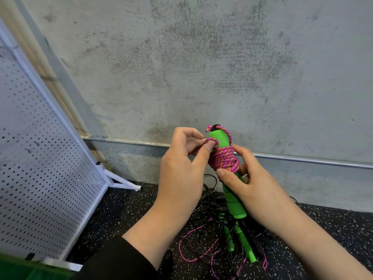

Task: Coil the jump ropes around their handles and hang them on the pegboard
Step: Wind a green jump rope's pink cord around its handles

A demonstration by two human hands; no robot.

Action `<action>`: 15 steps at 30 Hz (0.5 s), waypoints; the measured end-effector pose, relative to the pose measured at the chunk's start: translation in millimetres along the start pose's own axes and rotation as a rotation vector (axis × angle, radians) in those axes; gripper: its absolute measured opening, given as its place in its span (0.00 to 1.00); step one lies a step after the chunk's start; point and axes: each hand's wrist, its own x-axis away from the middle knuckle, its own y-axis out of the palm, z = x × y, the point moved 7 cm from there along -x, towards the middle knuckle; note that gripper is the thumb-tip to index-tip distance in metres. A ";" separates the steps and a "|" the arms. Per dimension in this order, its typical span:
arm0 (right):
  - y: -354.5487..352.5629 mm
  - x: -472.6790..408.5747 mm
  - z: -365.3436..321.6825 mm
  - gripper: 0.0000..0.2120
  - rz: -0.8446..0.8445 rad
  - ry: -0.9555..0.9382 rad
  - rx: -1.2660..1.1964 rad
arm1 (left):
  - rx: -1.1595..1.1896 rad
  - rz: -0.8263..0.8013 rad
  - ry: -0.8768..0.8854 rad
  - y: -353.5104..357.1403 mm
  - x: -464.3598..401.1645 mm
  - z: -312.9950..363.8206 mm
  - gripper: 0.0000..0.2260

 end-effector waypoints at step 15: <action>1.2 7.9 -18.9 0.22 -0.031 -0.107 0.041 | -0.318 -0.081 0.157 10.4 1.3 1.8 0.02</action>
